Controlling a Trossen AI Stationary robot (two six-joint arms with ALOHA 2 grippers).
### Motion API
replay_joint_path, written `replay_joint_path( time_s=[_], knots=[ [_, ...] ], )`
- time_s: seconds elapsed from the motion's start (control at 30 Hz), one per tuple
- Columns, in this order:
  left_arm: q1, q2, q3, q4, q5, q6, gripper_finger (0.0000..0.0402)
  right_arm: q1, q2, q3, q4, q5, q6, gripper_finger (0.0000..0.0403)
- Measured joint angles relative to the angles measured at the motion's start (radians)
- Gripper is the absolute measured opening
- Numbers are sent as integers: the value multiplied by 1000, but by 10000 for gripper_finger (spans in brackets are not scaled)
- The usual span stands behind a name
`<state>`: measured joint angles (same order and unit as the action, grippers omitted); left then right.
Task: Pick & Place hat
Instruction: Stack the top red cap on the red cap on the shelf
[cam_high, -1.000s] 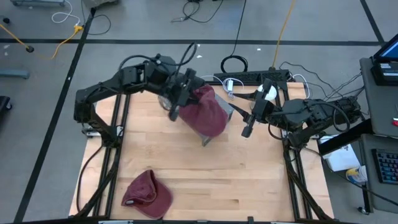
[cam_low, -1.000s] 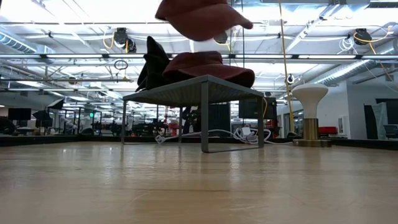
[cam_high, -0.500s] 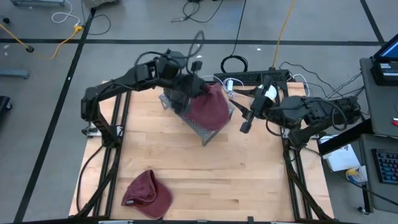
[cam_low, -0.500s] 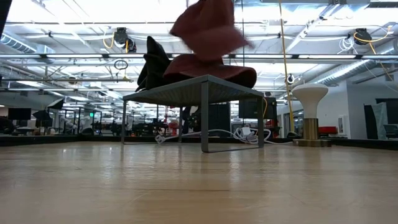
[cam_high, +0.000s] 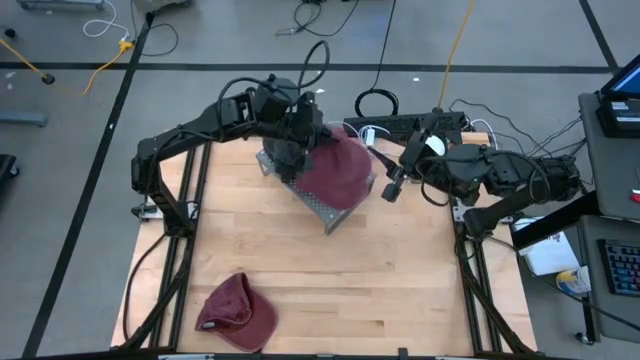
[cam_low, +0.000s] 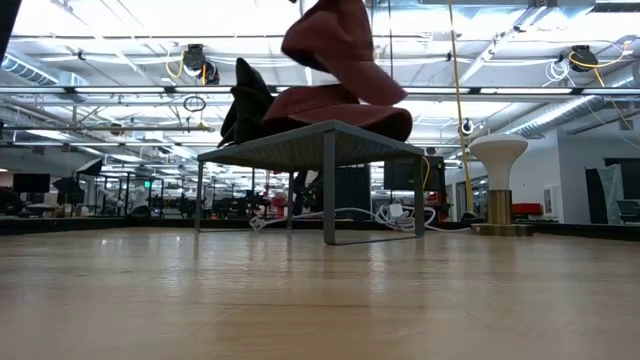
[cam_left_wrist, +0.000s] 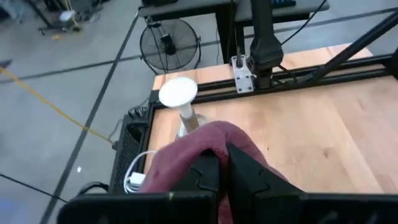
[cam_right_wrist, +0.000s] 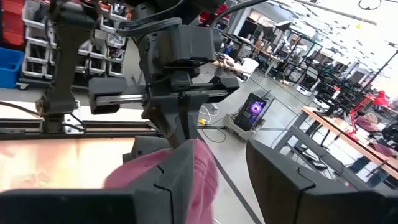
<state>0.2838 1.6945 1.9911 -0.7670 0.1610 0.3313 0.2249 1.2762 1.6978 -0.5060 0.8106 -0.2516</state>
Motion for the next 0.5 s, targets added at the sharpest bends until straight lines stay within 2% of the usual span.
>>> replay_joint_path(
  time_s=[0.13,0.3,0.5],
  knots=[
    [-1,2,0,19,44,1,7,-16,0,0,0,0,-4,139],
    [-8,2,0,35,148,4,7,-22,0,0,0,0,-8,139],
    [-12,4,0,10,121,17,7,-21,0,0,0,0,-22,139]
  ],
)
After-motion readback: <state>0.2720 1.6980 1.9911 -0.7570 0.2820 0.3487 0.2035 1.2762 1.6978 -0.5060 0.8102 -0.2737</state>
